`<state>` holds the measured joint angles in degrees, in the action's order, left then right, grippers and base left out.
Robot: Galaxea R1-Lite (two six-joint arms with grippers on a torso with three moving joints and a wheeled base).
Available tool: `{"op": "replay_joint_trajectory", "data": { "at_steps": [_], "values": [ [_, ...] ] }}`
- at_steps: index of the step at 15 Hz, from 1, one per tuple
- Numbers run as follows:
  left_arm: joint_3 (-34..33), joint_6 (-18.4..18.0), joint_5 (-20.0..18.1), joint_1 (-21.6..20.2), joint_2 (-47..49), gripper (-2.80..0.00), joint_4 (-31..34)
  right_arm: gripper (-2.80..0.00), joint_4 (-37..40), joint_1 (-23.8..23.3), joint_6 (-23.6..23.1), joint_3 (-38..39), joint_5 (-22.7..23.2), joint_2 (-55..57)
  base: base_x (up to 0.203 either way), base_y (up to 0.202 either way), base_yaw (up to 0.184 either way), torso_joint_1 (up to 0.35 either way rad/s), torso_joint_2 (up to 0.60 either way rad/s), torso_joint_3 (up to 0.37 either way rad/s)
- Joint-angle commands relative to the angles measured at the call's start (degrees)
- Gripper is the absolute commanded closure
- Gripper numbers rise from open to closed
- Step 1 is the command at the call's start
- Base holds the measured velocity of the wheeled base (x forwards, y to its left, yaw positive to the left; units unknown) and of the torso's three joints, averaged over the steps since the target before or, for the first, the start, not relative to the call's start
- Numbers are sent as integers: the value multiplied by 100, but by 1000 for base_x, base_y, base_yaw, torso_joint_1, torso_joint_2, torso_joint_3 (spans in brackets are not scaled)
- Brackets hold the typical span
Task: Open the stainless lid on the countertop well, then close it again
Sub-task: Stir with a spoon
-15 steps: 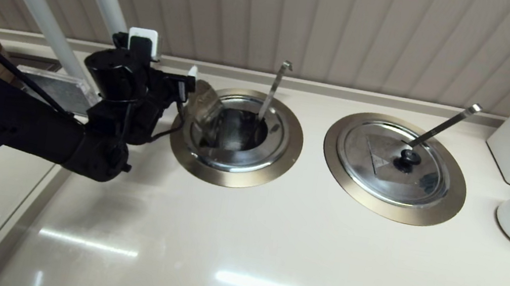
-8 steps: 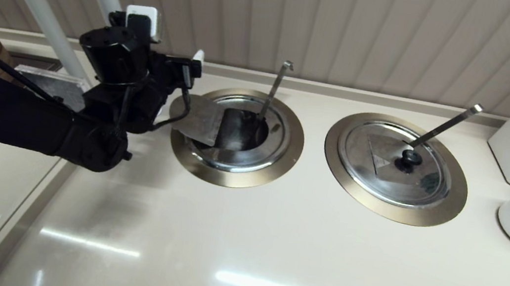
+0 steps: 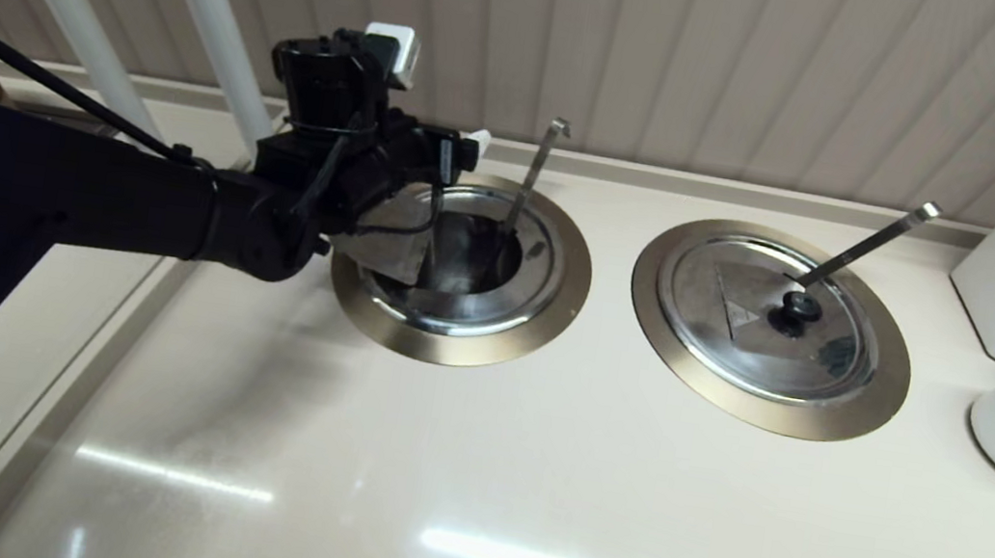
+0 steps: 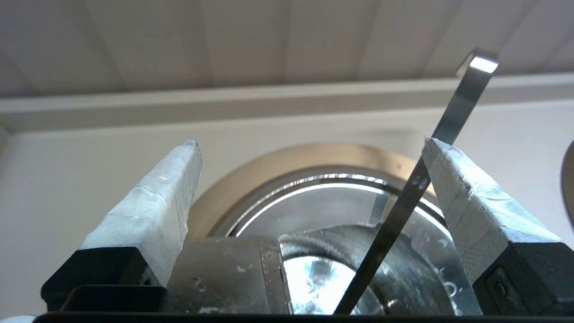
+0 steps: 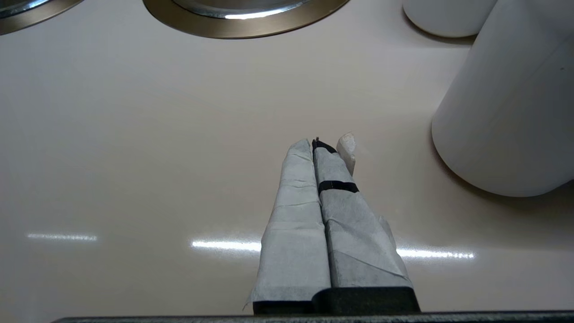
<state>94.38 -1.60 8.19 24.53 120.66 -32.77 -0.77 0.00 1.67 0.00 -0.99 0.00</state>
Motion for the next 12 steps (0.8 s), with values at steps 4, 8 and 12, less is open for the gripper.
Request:
{"op": "replay_joint_trajectory", "data": {
  "at_steps": [4,8,12],
  "values": [
    [463,-24,-723,78,570,-280,716,0,-2,0,0,26,2,0,0,0,0,0,0,0],
    [795,-20,-907,82,947,-280,668,0,-2,0,0,26,-6,0,0,0,0,0,0,0],
    [1233,51,-921,165,1363,-280,509,0,-2,0,0,26,2,0,0,0,0,0,0,0]
  ]
}}
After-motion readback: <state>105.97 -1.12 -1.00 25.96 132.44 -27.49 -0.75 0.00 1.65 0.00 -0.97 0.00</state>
